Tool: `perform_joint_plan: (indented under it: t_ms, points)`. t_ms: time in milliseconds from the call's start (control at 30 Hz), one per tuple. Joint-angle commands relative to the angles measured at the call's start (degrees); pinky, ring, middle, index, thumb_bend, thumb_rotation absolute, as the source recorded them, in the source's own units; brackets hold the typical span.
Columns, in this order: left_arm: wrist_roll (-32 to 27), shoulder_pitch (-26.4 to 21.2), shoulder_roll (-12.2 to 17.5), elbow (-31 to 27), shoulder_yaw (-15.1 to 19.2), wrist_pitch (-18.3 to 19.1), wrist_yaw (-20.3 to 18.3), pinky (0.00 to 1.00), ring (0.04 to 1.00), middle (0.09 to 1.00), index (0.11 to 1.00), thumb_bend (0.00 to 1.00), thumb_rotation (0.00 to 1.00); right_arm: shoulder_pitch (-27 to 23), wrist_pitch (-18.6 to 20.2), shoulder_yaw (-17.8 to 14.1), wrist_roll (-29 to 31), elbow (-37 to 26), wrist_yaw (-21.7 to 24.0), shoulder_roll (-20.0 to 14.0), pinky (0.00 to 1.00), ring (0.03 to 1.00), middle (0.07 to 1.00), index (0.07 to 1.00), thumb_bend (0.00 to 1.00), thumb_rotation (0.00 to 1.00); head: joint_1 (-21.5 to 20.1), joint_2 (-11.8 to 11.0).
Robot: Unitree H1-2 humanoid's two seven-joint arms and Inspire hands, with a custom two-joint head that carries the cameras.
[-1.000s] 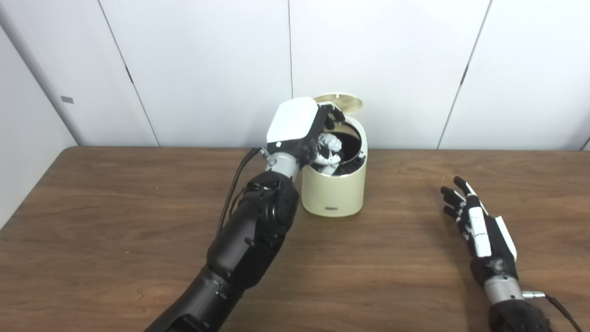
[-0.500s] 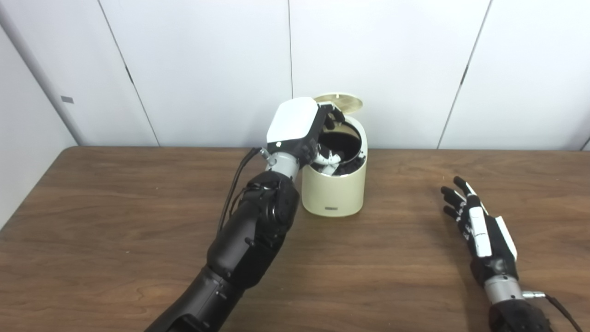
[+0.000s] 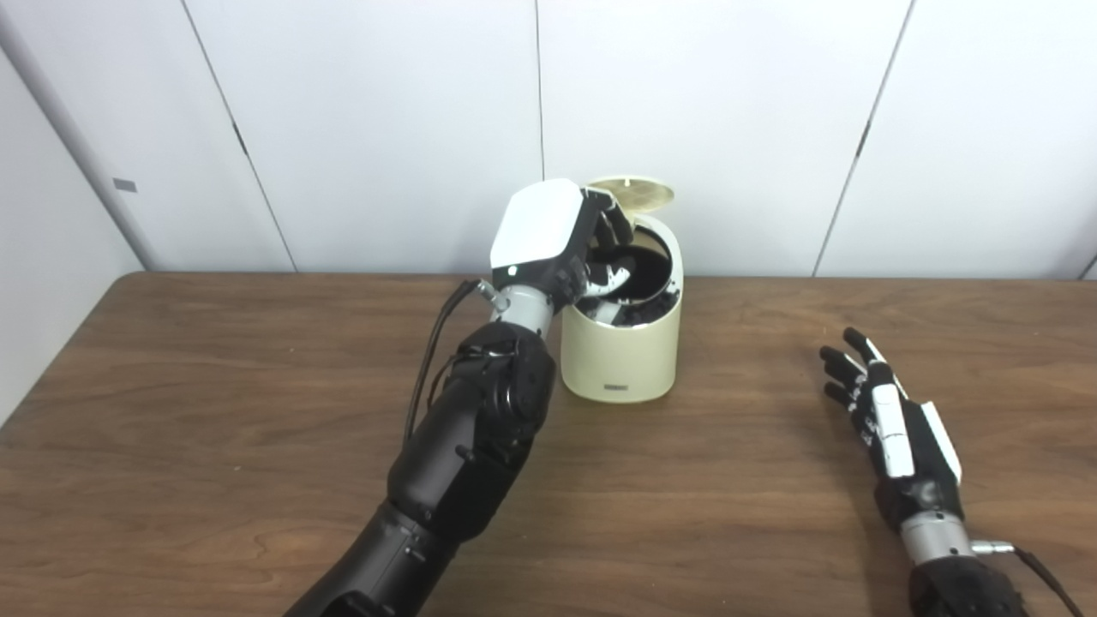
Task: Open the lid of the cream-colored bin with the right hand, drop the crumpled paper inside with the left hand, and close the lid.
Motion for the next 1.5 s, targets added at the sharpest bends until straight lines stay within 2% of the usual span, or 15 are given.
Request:
perform_joint_plan:
  t_ms: [0,333,600,833,900,1100,1300,1467]
  points:
    - [0.15,-1.93,-0.12,-2.4,0.5,-1.4,1.92,0.31,0.386,0.503,0.508,0.47,0.0,-0.36,0.18,-0.13,-0.36,0.06,0.45,-0.48,0.87,0.899,0.858,0.928,0.57,1.0,0.13,0.11]
    - [0.45,-0.96,-0.52,-4.19,0.96,-1.57,3.24,0.34,0.387,0.495,0.515,0.47,0.0,-0.56,-0.87,-0.21,-0.35,1.54,0.68,-0.87,0.87,0.896,0.859,0.928,0.59,1.0,0.33,-0.02]
    - [0.92,0.12,-0.03,-5.85,1.0,-2.05,4.42,0.31,0.38,0.462,0.515,0.47,0.0,-0.53,-0.45,-0.35,0.05,1.46,0.77,-0.81,0.88,0.901,0.86,0.931,0.57,1.0,0.33,-0.02]
    - [-0.19,1.42,0.56,-8.29,1.76,-3.28,4.07,0.26,0.394,0.508,0.511,0.47,0.0,-0.5,-0.7,-0.29,0.03,1.51,0.9,-0.87,0.88,0.903,0.864,0.934,0.57,1.0,0.33,-0.15]
    - [-0.16,1.9,0.8,-9.15,2.13,-3.35,3.72,0.27,0.394,0.492,0.508,0.47,0.0,-0.53,-0.83,-0.3,-0.05,1.64,0.82,-0.84,0.88,0.904,0.865,0.935,0.57,1.0,0.33,-0.15]
    - [-2.18,3.82,1.01,-12.31,4.41,-4.25,3.54,0.28,0.368,0.469,0.517,0.47,0.0,-0.56,-0.86,-0.27,-0.5,1.77,0.61,-0.94,0.87,0.898,0.859,0.931,0.56,1.0,0.25,-0.25]
    - [-4.62,5.57,1.49,-15.62,6.92,-3.52,2.36,0.29,0.373,0.458,0.521,0.47,0.0,-0.54,-0.91,-0.29,-0.44,1.7,0.76,-1.12,0.87,0.9,0.862,0.931,0.57,1.0,0.3,-0.15]
    - [-7.61,7.28,1.27,-18.45,10.22,-1.81,1.42,0.38,0.417,0.491,0.49,0.48,0.0,-0.43,-1.33,-0.27,-0.71,1.71,0.71,-1.32,0.87,0.896,0.859,0.926,0.57,1.0,0.47,-0.05]
